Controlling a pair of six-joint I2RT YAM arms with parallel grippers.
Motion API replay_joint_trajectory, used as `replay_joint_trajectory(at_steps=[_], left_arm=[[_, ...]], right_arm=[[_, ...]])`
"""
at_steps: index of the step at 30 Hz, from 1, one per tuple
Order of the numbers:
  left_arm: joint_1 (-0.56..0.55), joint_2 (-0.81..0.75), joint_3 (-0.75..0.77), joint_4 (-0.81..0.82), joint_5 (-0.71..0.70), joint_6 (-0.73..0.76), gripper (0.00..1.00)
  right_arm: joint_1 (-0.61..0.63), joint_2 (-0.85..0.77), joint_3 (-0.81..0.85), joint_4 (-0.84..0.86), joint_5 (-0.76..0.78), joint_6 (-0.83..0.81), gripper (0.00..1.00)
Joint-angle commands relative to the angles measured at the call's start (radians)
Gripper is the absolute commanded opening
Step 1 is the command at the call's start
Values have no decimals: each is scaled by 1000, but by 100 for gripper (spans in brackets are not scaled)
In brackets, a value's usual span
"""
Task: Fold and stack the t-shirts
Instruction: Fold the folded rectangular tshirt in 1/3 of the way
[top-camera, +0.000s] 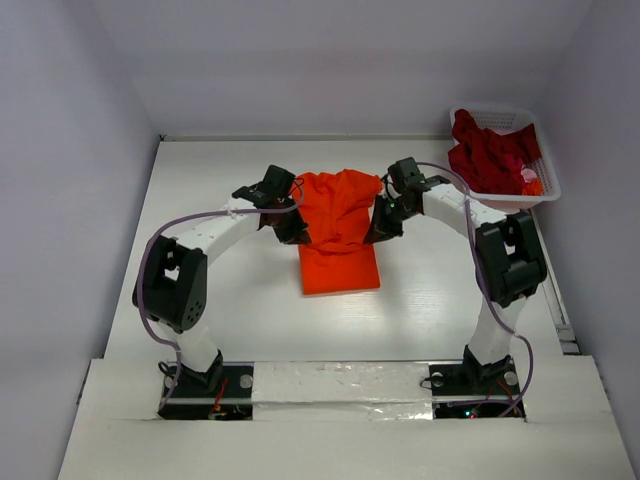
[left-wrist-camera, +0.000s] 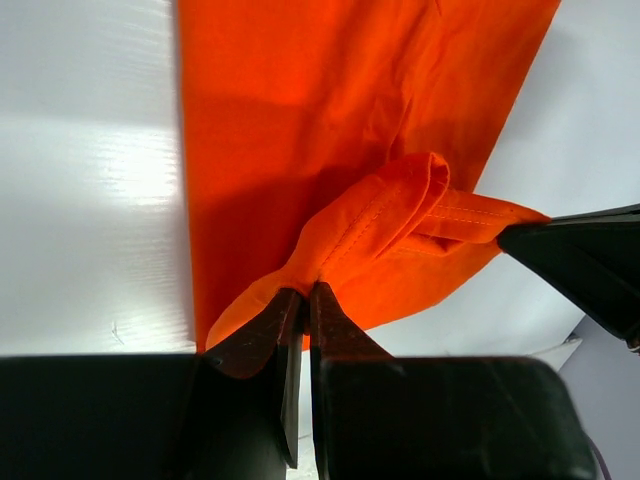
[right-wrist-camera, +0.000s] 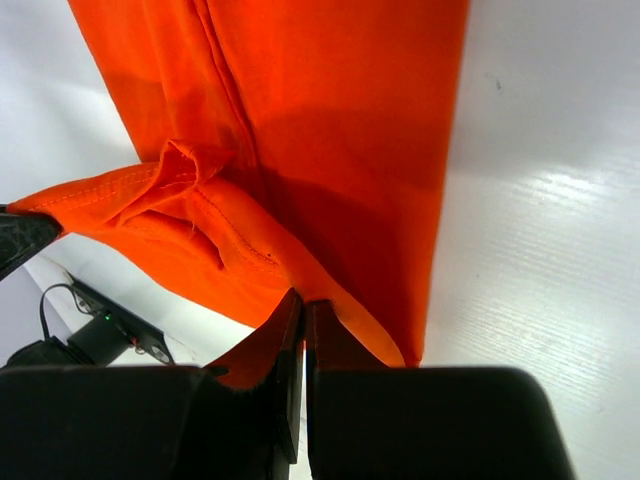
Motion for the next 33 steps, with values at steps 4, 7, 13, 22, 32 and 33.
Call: replay_joint_trajectory(at_steps=[4, 7, 13, 22, 32, 33], left_arm=[[10, 33, 23, -11, 8, 33, 0], [10, 36, 15, -3, 5, 33, 0], [19, 50, -2, 15, 2, 33, 0], [28, 76, -22, 58, 4, 32, 0], [66, 61, 9, 91, -9, 13, 22], [66, 72, 18, 89, -7, 16, 27]], right_arm=[[-7, 34, 47, 8, 7, -3, 0], [-7, 40, 45, 11, 8, -3, 0], [-17, 74, 55, 24, 4, -1, 0], [-17, 130, 97, 30, -16, -7, 0], [-26, 192, 263, -32, 7, -42, 2], [-26, 195, 274, -38, 5, -45, 7]])
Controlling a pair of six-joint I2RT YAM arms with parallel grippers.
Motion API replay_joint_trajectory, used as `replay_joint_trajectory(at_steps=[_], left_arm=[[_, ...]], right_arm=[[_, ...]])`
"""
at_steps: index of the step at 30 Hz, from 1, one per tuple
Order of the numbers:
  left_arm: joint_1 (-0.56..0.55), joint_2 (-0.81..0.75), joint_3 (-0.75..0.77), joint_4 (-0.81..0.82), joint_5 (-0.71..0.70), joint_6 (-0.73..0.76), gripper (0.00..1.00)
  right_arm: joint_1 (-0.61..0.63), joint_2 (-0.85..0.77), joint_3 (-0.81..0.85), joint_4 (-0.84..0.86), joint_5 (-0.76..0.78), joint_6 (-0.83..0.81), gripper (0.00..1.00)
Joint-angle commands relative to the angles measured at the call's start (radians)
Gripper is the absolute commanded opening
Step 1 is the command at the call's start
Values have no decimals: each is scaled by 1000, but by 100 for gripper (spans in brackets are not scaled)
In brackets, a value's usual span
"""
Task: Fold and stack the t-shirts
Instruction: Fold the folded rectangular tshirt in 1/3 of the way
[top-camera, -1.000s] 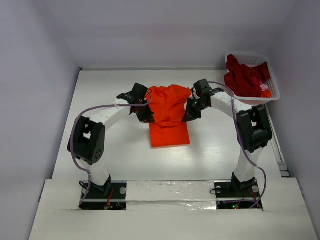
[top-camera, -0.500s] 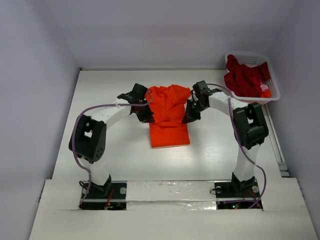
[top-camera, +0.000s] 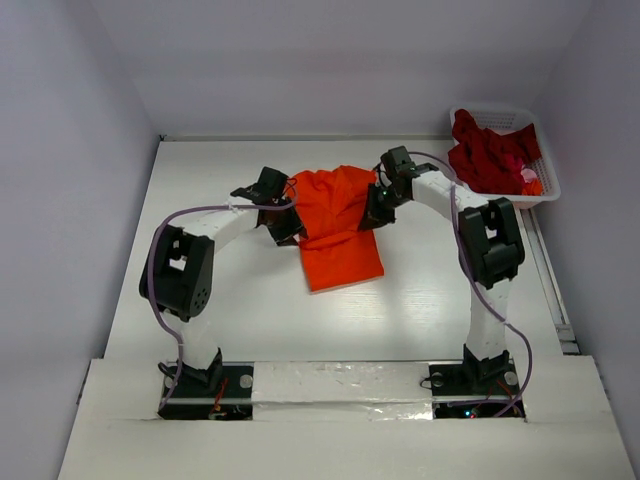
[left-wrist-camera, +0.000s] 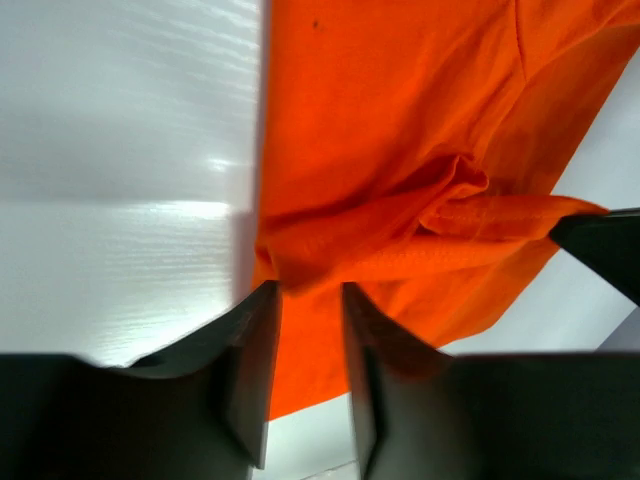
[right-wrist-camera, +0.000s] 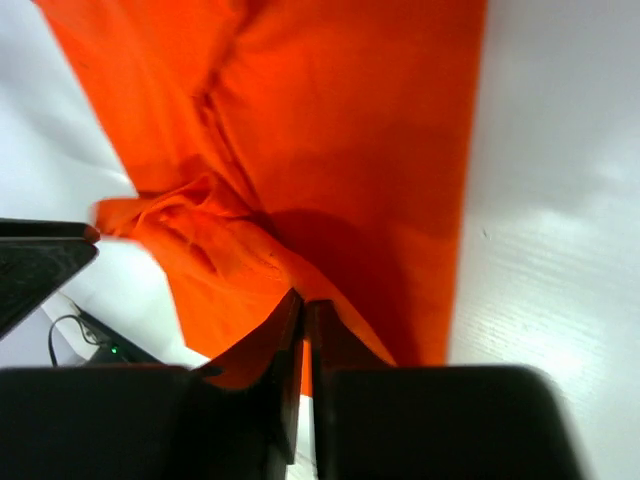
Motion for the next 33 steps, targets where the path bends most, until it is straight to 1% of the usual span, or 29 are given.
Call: replay_joint_trajectory(at_steps=[1, 2, 4, 5, 6, 7, 8, 12, 13, 14, 16, 17, 18, 19, 20, 22, 23, 25, 26, 30, 33], left_arm=[[10, -14, 48, 10, -2, 3, 33], [10, -9, 55, 11, -2, 4, 45], [10, -6, 60, 20, -2, 1, 56], [10, -3, 61, 22, -2, 0, 60], [10, 0, 66, 26, -2, 0, 66], [10, 2, 66, 31, -1, -2, 69], [10, 2, 66, 36, 2, -2, 70], [10, -18, 66, 36, -2, 1, 71], [10, -26, 52, 39, -4, 3, 64], [10, -35, 45, 40, -4, 4, 60], [10, -64, 19, 31, -9, 12, 40], [10, -87, 2, 23, -15, 14, 22], [10, -101, -6, 14, -24, 18, 13], [10, -113, -17, -1, -36, 26, 6], [10, -129, -29, -7, -41, 28, 2], [1, -169, -67, -13, -47, 29, 0], [-10, -182, -83, -13, -53, 31, 0], [-20, -202, -118, -10, -58, 31, 0], [-20, -207, -132, -6, -58, 29, 0], [-40, -187, -176, 36, -27, 14, 0], [-40, -146, -175, 80, -1, -2, 0]], right_arm=[[-11, 3, 86, -14, 8, -29, 14], [-20, 3, 89, -12, 8, -29, 30], [-20, 6, 92, -14, 14, -28, 42], [-20, 8, 94, -15, 23, -28, 50], [-29, 9, 94, -18, 28, -31, 54], [-29, 11, 94, -18, 33, -32, 58], [-29, 9, 94, -21, 46, -32, 62], [-38, -5, 99, -35, 77, -44, 65], [-38, -9, 97, -35, 80, -44, 65], [-38, -14, 93, -35, 82, -44, 65], [-38, -38, 77, -29, 77, -40, 62], [-38, -46, 70, -28, 70, -35, 60], [-38, -69, 62, -20, 65, -31, 57], [-38, -81, 41, -15, 59, -28, 52], [-38, -93, 30, -9, 47, -25, 40], [-38, -118, 14, -6, 43, -21, 27], [-38, -123, 5, -6, 45, -20, 15], [-27, -127, -3, -8, 45, -21, 4], [-17, -124, -6, -8, 46, -23, 0], [-8, -115, -18, 0, 37, -15, 0], [-8, -118, -26, 0, 36, -14, 0]])
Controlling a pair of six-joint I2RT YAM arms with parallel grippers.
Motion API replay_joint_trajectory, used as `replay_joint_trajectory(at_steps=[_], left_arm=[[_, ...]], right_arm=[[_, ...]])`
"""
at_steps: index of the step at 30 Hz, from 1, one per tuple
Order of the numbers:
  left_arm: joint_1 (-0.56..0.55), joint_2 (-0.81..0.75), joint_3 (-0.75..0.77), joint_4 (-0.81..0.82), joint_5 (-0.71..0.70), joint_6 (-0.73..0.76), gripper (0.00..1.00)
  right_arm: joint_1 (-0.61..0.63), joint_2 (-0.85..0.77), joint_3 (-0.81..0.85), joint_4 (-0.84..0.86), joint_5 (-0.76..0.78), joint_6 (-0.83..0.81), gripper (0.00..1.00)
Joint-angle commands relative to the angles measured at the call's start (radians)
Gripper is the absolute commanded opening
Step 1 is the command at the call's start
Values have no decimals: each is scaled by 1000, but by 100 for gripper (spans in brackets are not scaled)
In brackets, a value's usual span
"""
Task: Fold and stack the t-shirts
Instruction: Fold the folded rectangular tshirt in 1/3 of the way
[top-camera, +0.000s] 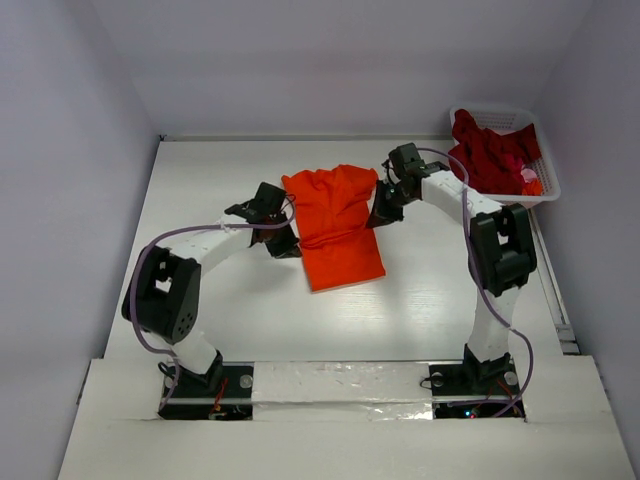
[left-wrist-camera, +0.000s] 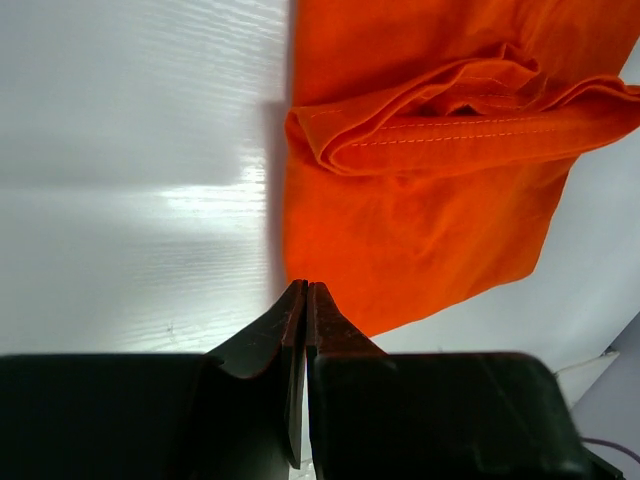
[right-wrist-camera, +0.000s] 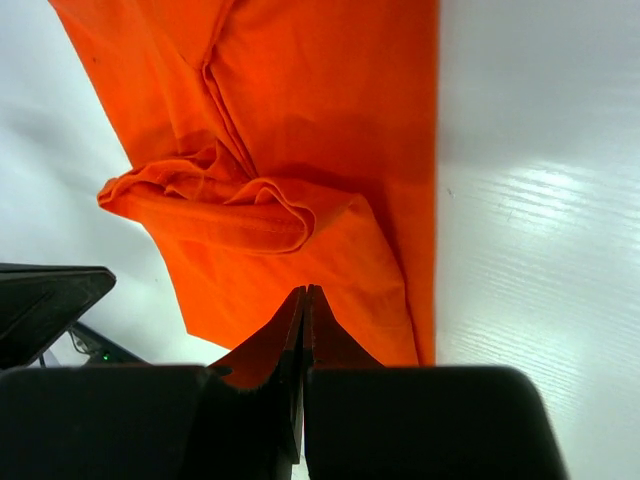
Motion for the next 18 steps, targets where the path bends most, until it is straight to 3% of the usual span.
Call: replay_joint_trajectory(at_steps=[1, 18], left_arm=[[-14, 32, 1, 72, 35, -21, 0], [-14, 244, 222, 93, 32, -44, 0]], right_arm=[[10, -35, -12, 16, -13, 0, 0], [10, -65, -61, 19, -10, -10, 0]])
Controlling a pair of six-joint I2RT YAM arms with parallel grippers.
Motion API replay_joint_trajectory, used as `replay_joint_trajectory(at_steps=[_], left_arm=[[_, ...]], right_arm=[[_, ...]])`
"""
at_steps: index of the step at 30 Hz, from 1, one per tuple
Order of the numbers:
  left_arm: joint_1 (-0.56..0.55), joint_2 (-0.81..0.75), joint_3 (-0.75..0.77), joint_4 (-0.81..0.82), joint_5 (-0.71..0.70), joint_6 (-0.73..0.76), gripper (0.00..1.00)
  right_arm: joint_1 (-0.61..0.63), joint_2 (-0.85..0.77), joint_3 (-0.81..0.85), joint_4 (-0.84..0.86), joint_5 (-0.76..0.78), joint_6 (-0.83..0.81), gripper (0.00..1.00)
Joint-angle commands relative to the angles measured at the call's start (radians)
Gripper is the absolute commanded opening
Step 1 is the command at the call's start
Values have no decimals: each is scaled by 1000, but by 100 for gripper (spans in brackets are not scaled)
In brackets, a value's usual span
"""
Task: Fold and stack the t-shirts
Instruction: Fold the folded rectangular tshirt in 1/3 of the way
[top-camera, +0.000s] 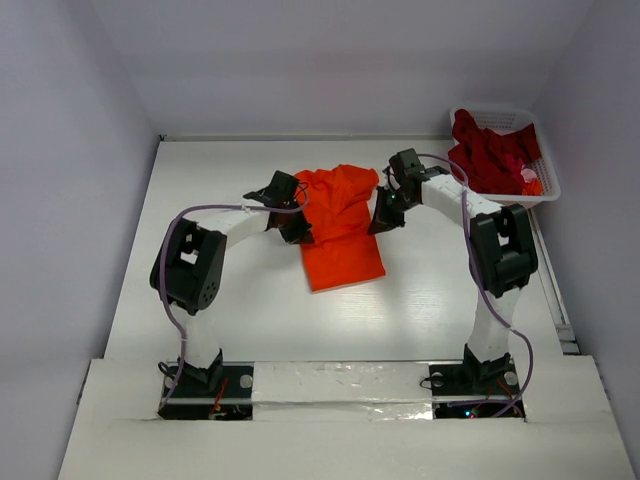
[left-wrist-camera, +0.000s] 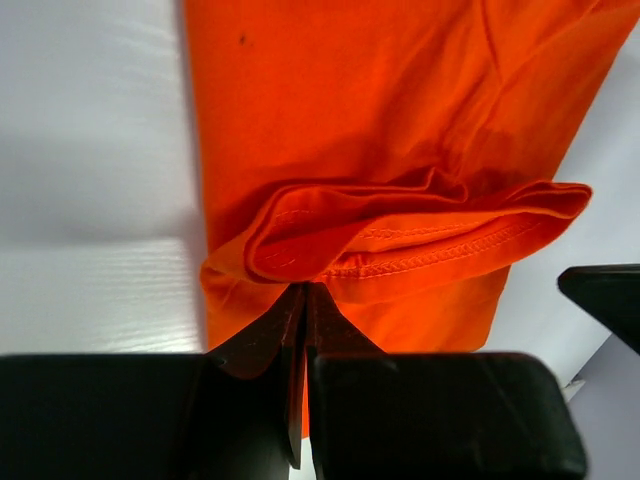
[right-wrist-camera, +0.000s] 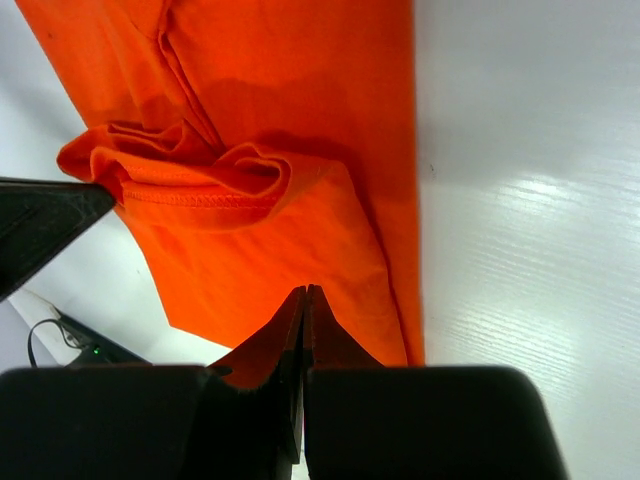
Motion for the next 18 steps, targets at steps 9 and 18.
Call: replay_joint_trajectory(at_steps=[9, 18], left_arm=[[8, 80, 145, -15, -26, -3, 0], [120, 149, 282, -76, -63, 21, 0]], right_arm=[[9, -61, -14, 20, -18, -15, 0], [27, -74, -37, 24, -18, -12, 0]])
